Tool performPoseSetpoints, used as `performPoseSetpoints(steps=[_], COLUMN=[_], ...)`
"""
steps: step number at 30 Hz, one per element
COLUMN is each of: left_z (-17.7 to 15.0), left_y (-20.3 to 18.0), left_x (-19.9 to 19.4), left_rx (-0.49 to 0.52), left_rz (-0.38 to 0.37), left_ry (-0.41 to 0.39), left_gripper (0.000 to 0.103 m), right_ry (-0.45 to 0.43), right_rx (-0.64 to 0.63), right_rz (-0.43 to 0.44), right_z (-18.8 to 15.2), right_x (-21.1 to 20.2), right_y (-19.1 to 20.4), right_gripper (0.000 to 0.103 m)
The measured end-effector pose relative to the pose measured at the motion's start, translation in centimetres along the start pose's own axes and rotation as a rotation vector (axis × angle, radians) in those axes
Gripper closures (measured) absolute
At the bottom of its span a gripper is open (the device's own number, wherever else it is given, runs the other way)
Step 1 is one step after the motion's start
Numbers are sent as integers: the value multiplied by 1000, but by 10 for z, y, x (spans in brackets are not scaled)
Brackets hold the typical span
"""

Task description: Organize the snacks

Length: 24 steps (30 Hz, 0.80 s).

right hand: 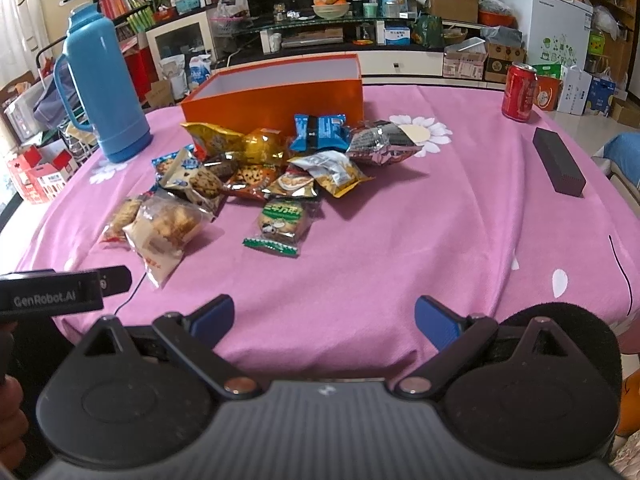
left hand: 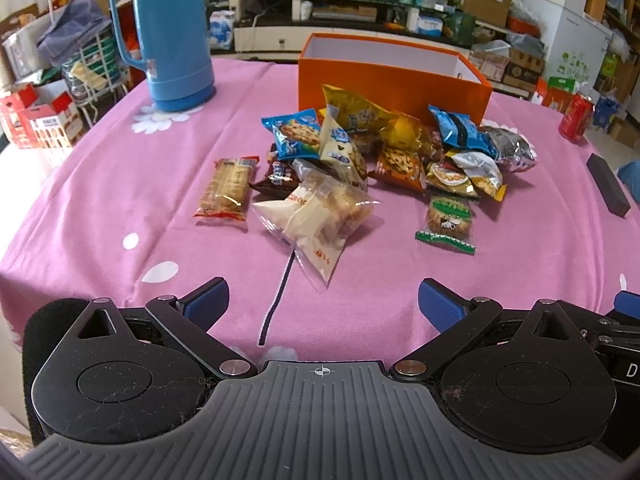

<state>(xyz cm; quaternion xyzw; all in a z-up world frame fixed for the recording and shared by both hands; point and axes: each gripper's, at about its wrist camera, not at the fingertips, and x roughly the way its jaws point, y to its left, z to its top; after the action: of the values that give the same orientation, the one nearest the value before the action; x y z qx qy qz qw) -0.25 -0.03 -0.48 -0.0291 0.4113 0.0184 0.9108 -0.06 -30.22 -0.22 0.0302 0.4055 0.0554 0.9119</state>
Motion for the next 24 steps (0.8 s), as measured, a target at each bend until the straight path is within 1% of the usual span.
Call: performPoseSetpoints(steps=[9, 19, 24], left_z=[-4, 2, 6], left_y=[-4, -13, -18], left_x=[16, 44, 58], left_rx=[11, 47, 58], left_rz=[13, 46, 38], left_ry=[32, 69, 95], left_gripper=[19, 19, 19], right_ry=[41, 99, 131], right_rx=[-3, 7, 5], right_rz=[8, 6, 9], right_z=[-5, 1, 4], right_x=[12, 42, 59], right_y=[-1, -7, -9], right_gripper=[7, 7, 7])
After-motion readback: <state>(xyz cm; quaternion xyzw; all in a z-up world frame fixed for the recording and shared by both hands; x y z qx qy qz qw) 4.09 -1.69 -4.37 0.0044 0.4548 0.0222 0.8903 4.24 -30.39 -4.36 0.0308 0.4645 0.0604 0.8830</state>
